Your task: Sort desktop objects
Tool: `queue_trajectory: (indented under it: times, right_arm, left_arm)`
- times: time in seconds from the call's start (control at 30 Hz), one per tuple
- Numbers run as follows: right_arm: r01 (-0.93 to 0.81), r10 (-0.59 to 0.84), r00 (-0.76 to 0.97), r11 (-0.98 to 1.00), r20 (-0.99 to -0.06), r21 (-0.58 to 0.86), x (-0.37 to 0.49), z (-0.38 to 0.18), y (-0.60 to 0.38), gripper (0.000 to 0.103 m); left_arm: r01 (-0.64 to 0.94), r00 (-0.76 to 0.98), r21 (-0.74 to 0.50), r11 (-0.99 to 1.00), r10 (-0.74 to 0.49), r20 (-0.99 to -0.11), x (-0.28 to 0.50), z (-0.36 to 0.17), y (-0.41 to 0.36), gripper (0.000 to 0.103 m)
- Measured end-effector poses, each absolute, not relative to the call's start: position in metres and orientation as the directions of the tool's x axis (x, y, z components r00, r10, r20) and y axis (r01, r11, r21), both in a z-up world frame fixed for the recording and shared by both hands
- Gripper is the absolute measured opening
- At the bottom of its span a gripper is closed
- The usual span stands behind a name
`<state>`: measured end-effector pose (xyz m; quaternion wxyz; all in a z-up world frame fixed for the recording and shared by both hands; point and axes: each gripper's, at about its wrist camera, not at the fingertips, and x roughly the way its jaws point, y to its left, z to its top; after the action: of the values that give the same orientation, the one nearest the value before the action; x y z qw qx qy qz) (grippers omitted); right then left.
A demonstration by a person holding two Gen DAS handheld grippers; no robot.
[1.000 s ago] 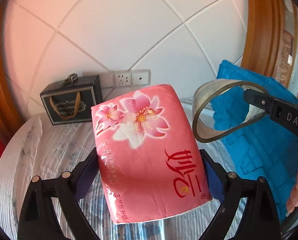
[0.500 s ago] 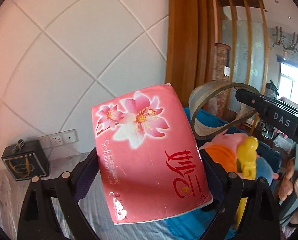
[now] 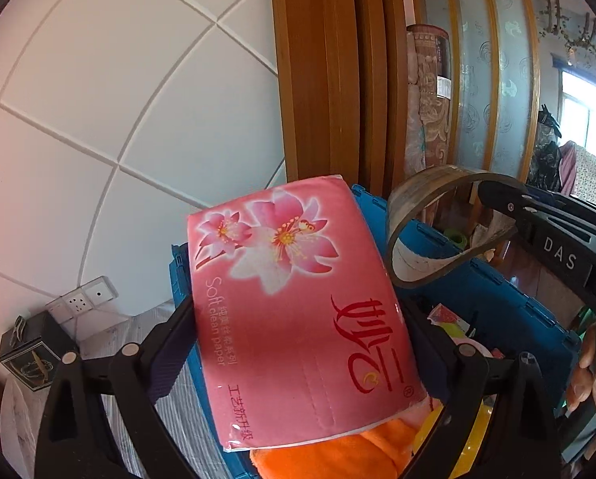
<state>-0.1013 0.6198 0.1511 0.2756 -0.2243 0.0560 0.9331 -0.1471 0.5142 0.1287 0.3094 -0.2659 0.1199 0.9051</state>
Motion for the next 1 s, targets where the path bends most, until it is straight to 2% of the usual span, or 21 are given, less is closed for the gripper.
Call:
queue_trajectory:
  times: [0.17, 0.27, 0.33, 0.47, 0.53, 0.6, 0.83, 1.0]
  right_arm:
    - [-0.536, 0.478, -0.738, -0.844, -0.476, -0.017, -0.107, 0.143, 0.629, 0.02]
    - [-0.535, 0.466, -0.729, -0.845, -0.501, -0.008, -0.113, 0.137, 0.631, 0.029]
    - [-0.53, 0.457, -0.718, -0.848, -0.526, -0.014, -0.117, 0.132, 0.632, 0.048]
    - [-0.516, 0.44, -0.714, -0.856, -0.545, -0.015, -0.118, 0.124, 0.631, 0.068]
    - [-0.506, 0.421, -0.721, -0.862, -0.55, 0.003, -0.117, 0.122, 0.633, 0.095]
    - [-0.488, 0.402, -0.722, -0.873, -0.563, 0.002, -0.117, 0.122, 0.631, 0.103]
    - [-0.472, 0.36, -0.74, -0.88, -0.568, 0.057, -0.084, 0.13, 0.611, 0.103]
    - [-0.449, 0.333, -0.786, -0.887, -0.522, 0.11, -0.035, 0.148, 0.582, 0.103]
  left_arm:
    - [-0.605, -0.678, 0.053, -0.794, 0.479, -0.557, -0.152, 0.128, 0.519, 0.097]
    - [-0.596, -0.692, 0.071, -0.8, 0.466, -0.551, -0.151, 0.128, 0.52, 0.097]
    - [-0.601, -0.685, 0.066, -0.796, 0.472, -0.555, -0.15, 0.128, 0.518, 0.097]
    - [-0.604, -0.679, 0.056, -0.795, 0.477, -0.558, -0.145, 0.129, 0.51, 0.097]
    - [-0.605, -0.675, 0.044, -0.795, 0.482, -0.558, -0.142, 0.129, 0.504, 0.097]
    - [-0.603, -0.675, 0.04, -0.797, 0.482, -0.559, -0.138, 0.129, 0.499, 0.097]
    - [-0.612, -0.677, 0.034, -0.79, 0.501, -0.539, -0.107, 0.139, 0.463, 0.097]
    - [-0.623, -0.689, 0.026, -0.782, 0.533, -0.491, -0.072, 0.148, 0.421, 0.097]
